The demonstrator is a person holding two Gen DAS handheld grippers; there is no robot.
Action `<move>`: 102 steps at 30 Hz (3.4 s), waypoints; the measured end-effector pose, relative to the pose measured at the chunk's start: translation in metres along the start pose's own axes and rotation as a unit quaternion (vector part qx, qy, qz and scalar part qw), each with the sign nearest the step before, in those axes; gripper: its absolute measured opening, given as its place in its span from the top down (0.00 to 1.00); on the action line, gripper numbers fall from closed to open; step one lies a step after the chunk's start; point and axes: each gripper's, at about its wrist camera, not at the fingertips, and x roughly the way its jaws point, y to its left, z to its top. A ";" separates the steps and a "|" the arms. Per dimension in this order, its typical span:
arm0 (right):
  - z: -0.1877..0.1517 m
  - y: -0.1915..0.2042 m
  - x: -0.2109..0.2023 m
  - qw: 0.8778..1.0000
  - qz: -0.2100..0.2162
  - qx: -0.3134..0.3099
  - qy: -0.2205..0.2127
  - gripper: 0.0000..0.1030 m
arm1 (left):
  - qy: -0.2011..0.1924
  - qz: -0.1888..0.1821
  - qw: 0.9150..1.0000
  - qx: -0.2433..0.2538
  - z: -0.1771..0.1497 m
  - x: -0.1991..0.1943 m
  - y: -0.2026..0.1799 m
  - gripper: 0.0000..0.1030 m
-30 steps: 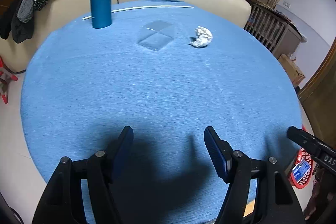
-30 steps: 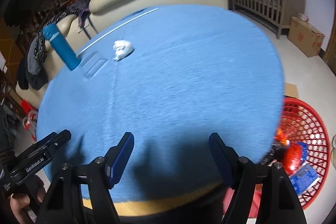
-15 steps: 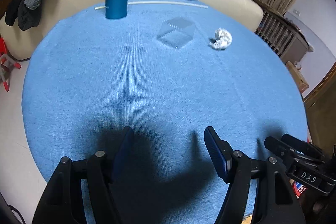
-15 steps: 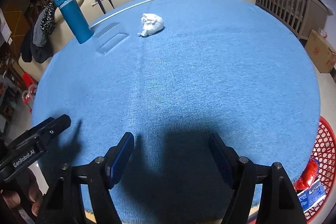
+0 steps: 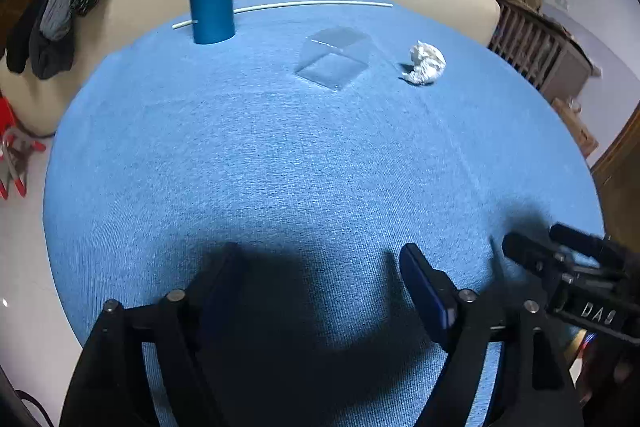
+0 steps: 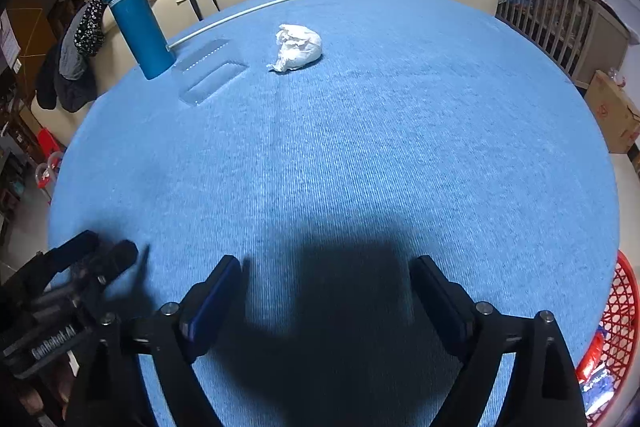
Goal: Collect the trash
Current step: 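Move both tools back over the table toward the white tissue, then grasp the clear plastic box with the left tool, then grasp the white crumpled tissue with the right tool while the left tool holds the box, then carry the clear box and white tissue over the red wastebasket with both tools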
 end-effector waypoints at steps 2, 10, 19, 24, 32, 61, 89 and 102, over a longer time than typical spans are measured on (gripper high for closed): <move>0.004 0.001 0.004 1.000 0.001 -0.001 0.000 0.09 | -0.001 0.007 1.000 0.012 0.000 0.002 -0.004 0.15; 0.020 0.005 0.016 1.000 -0.002 -0.015 -0.007 0.04 | 0.004 0.036 0.999 0.039 0.003 0.008 -0.010 0.12; 0.044 0.001 0.032 1.000 -0.010 -0.021 -0.014 0.04 | 0.012 0.054 0.998 0.028 0.012 0.013 -0.004 0.12; 0.051 -0.001 0.039 0.999 -0.023 -0.028 -0.019 0.01 | 0.009 0.055 0.998 0.023 0.029 0.016 0.002 0.12; 0.049 0.006 0.045 0.998 -0.036 -0.049 -0.021 0.00 | -0.009 0.025 1.000 0.012 0.084 0.027 0.005 0.12; 0.081 -0.006 0.053 1.000 0.002 0.004 -0.012 0.00 | 0.000 0.000 0.998 0.056 0.134 0.088 0.025 0.56; 0.147 0.025 0.083 0.999 0.005 -0.031 -0.018 0.65 | -0.004 0.017 0.999 0.042 0.107 0.058 0.020 0.57; 0.083 0.013 0.030 0.999 0.027 -0.011 -0.036 0.65 | -0.012 0.018 0.999 0.043 0.063 0.012 -0.008 0.57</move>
